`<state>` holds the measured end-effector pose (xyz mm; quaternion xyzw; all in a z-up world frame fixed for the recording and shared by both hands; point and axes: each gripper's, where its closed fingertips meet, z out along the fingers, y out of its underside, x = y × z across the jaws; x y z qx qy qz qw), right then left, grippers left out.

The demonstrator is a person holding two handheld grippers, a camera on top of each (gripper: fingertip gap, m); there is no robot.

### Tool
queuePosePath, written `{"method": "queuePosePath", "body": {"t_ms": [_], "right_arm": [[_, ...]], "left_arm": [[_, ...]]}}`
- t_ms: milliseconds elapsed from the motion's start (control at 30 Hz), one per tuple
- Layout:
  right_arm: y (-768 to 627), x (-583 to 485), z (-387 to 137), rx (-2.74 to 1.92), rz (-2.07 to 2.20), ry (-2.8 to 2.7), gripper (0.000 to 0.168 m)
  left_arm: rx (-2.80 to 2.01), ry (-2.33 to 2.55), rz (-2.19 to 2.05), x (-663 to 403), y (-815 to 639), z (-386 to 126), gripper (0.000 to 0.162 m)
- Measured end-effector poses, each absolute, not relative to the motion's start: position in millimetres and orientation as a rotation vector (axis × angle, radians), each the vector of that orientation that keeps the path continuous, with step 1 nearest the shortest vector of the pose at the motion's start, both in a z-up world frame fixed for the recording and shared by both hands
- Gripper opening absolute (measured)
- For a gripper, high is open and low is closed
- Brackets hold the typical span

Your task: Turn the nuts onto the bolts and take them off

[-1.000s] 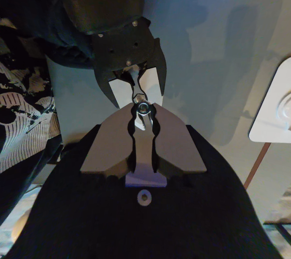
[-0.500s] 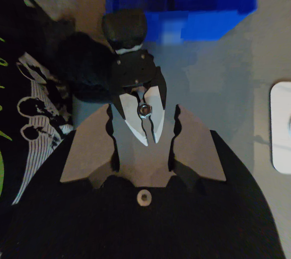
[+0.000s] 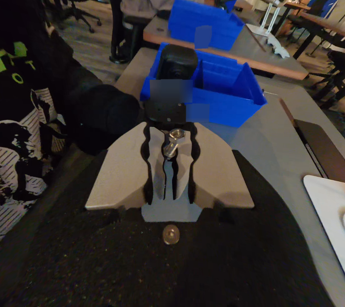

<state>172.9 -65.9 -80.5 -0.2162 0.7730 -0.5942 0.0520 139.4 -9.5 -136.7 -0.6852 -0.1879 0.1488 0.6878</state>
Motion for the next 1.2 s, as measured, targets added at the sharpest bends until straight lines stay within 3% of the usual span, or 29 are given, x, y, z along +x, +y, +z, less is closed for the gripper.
{"method": "queuePosePath", "body": {"t_ms": [133, 233, 400, 567, 700, 800, 1200], "right_arm": [[-72, 171, -87, -0.803, -1.638, 2.467, 0.037], [-64, 171, -92, -1.048, -1.234, 2.648, 0.044], [-54, 166, -88, -1.558, -0.486, 2.718, 0.037], [-53, 164, -95, -1.790, -0.097, 2.619, 0.036], [-58, 166, -99, -1.855, -0.058, 2.546, 0.031], [-58, 163, -103, -1.887, -0.032, 2.520, 0.017], [-59, 175, -97, -1.758, -0.348, 2.387, 0.016]], "left_arm": [[-1.557, -0.419, 0.336, 139, -7, -140, 0.011], [-1.565, -0.425, 0.325, 139, -7, -141, 0.011], [-1.586, -0.421, 0.313, 139, -5, -144, 0.011], [-1.573, -0.422, 0.300, 139, -6, -143, 0.011], [-1.576, -0.415, 0.296, 140, -5, -143, 0.011], [-1.573, -0.409, 0.296, 141, -5, -142, 0.011], [-1.542, -0.329, 0.306, 150, -3, -135, 0.011]]}}
